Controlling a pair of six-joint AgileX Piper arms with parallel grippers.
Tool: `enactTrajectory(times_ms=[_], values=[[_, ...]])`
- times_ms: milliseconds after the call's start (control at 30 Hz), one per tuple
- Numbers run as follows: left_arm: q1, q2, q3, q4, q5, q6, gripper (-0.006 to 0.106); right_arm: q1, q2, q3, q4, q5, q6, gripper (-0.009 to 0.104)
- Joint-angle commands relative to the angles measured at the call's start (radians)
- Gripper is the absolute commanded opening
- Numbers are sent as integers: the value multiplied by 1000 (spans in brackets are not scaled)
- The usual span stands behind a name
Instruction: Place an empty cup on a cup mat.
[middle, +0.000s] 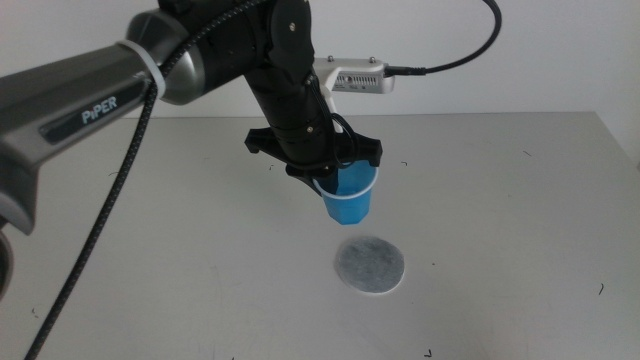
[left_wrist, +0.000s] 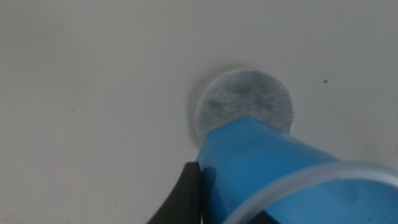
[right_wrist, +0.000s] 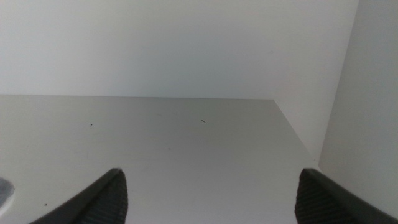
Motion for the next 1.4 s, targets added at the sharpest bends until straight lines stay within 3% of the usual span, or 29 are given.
enactTrajectory(times_ms=[0,633,833,900,1000,1233,1367], values=[[-30,-36,-32,2,-53,-17,0,0,-26,-8,-14,-75,-5,94],[-77,153,-31,-18,-180,-19,0,0,-26,-8,-14,-75,-5,94],[-77,176,-31,-29,-174,-16,7,0,-26,-8,-14,-75,-5,94],[-77,176,-31,-29,-169,-16,14,0,-26,-8,-14,-75,-5,94],[-77,174,-31,-29,-169,-16,34,0,-26,-8,-14,-75,-5,94],[-76,154,-32,-32,-157,22,105,0,-26,-8,-14,-75,-5,94],[-74,103,-33,-40,-156,57,105,0,-26,-8,-14,-75,-5,94]])
